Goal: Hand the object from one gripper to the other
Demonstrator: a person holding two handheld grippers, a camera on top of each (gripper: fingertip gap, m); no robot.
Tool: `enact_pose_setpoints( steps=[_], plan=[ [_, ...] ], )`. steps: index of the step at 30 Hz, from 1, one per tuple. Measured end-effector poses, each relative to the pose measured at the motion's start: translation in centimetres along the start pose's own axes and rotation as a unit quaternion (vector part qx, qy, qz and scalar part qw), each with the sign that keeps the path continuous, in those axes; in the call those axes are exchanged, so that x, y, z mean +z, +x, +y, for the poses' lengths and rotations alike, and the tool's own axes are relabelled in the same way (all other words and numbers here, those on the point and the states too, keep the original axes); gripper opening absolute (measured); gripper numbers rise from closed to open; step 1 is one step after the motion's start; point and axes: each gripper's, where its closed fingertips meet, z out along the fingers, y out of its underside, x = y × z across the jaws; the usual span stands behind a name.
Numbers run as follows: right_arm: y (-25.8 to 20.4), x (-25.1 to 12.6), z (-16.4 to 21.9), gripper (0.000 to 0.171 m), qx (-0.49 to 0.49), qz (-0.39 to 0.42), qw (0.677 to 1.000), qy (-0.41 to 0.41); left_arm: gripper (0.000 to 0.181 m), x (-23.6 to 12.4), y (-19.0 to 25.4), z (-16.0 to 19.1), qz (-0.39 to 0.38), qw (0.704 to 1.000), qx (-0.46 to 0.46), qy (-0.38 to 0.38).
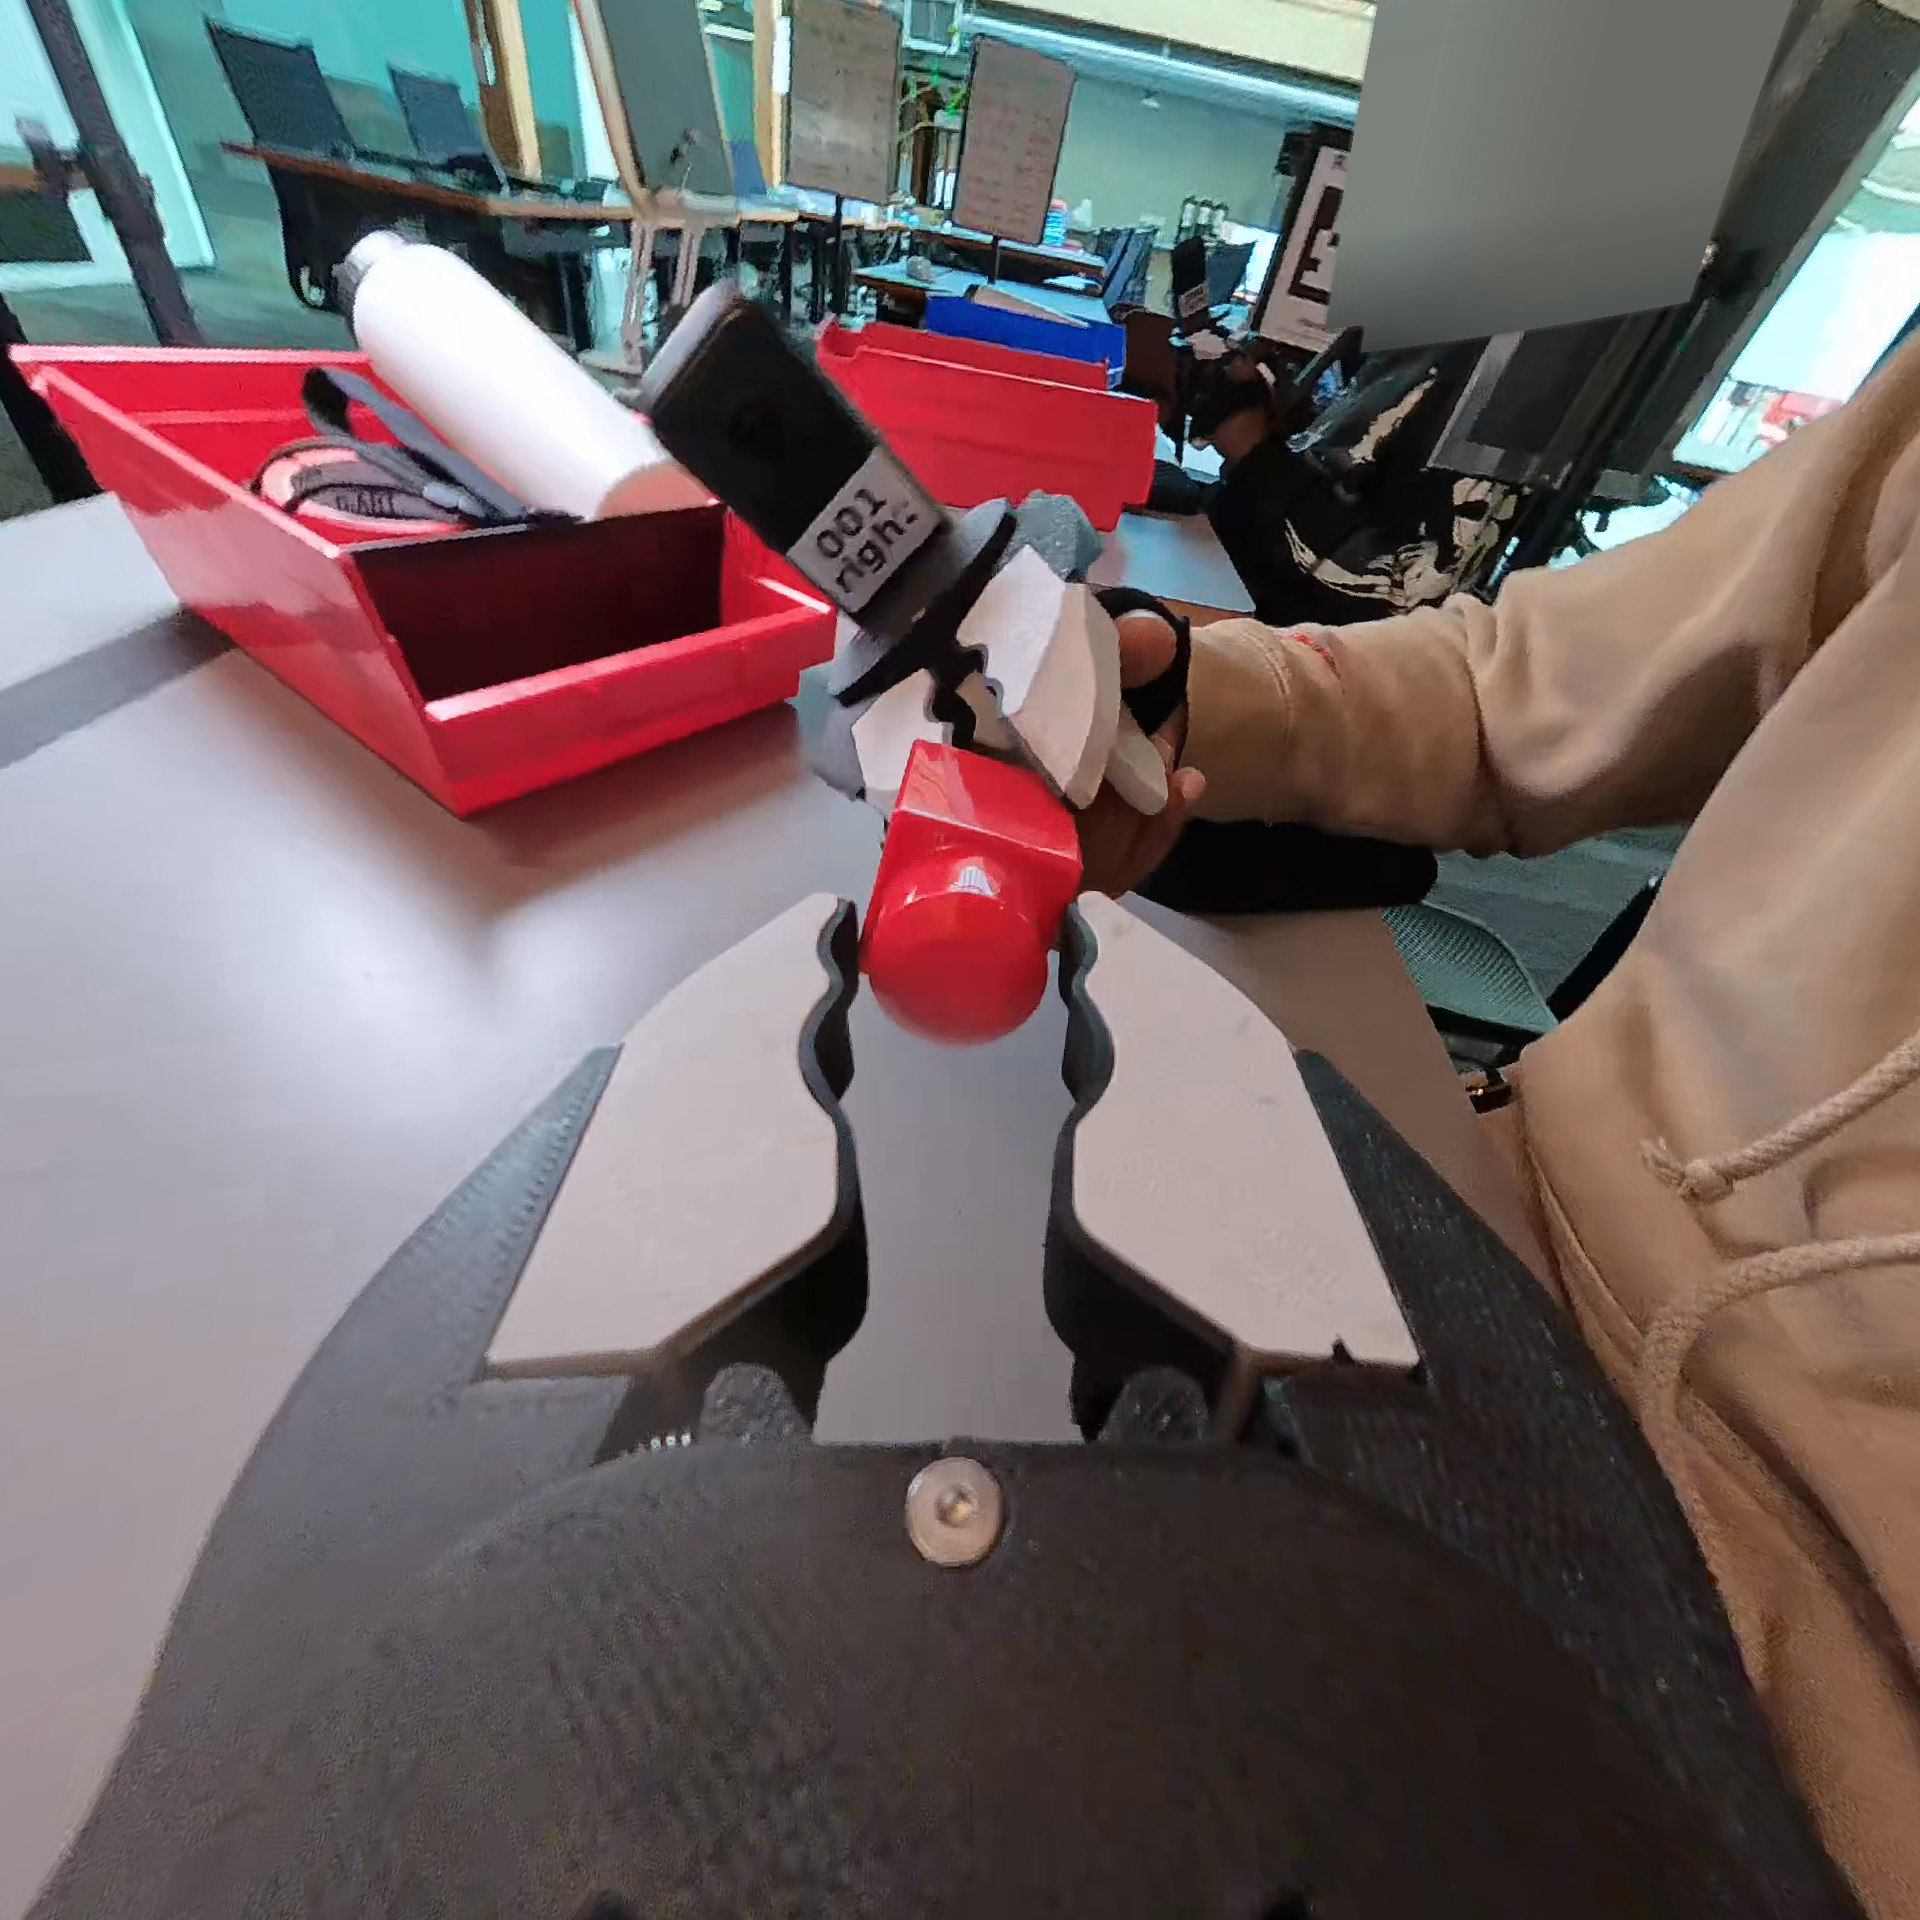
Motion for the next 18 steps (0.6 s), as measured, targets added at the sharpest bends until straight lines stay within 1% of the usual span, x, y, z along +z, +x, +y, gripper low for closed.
enact_pose_setpoints(
  steps=[2,3,4,5,7,9,10,11,12,13,14,15,16,18],
  plan=[
    [0.6,-0.3,-0.7,0.013,-0.055,0.041,0.998,0.012,0.037,-0.2,-0.8,-0.1,-0.008,0.999,-0.046,0.000],
    [1.0,-0.7,-1.2,0.020,-0.107,0.077,0.991,0.017,0.037,-0.4,-1.3,-0.1,-0.010,0.997,-0.078,0.001],
    [1.2,-1.2,-1.8,0.027,-0.170,0.119,0.978,0.022,0.037,-0.6,-1.9,0.1,-0.012,0.993,-0.114,-0.005],
    [1.3,-1.7,-2.3,0.034,-0.239,0.159,0.958,0.023,0.037,-0.6,-2.1,0.7,-0.006,0.988,-0.151,-0.020],
    [2.0,-2.1,-2.1,0.049,-0.372,0.236,0.897,-0.022,0.037,-0.4,-1.8,2.5,0.023,0.975,-0.210,-0.073],
    [3.9,-1.9,-0.1,0.060,-0.468,0.296,0.824,-0.117,0.037,0.1,-1.7,4.4,0.015,0.967,-0.222,-0.121],
    [5.0,-1.4,1.4,0.063,-0.485,0.303,0.803,-0.166,0.037,0.4,-1.2,5.2,0.020,0.965,-0.215,-0.146],
    [5.9,-0.8,2.9,0.064,-0.482,0.304,0.796,-0.204,0.037,0.7,-0.5,5.6,0.031,0.965,-0.204,-0.164],
    [6.6,-0.1,4.1,0.059,-0.472,0.304,0.795,-0.228,0.037,0.9,0.1,5.9,0.038,0.966,-0.187,-0.175],
    [7.0,0.4,5.0,0.047,-0.465,0.298,0.797,-0.244,0.037,1.0,0.3,6.2,0.033,0.968,-0.164,-0.189],
    [7.4,0.4,5.1,0.046,-0.456,0.308,0.798,-0.246,0.036,0.9,0.2,6.2,0.021,0.971,-0.139,-0.191],
    [7.3,0.5,4.8,0.045,-0.455,0.307,0.802,-0.235,0.036,0.9,0.1,5.5,0.020,0.977,-0.124,-0.171],
    [6.6,0.7,4.2,0.045,-0.449,0.295,0.818,-0.205,0.040,0.7,0.2,4.2,0.029,0.984,-0.118,-0.134],
    [4.8,0.9,2.3,0.044,-0.404,0.261,0.869,-0.117,0.052,0.2,0.1,1.2,0.033,0.993,-0.102,-0.050]
  ],
)
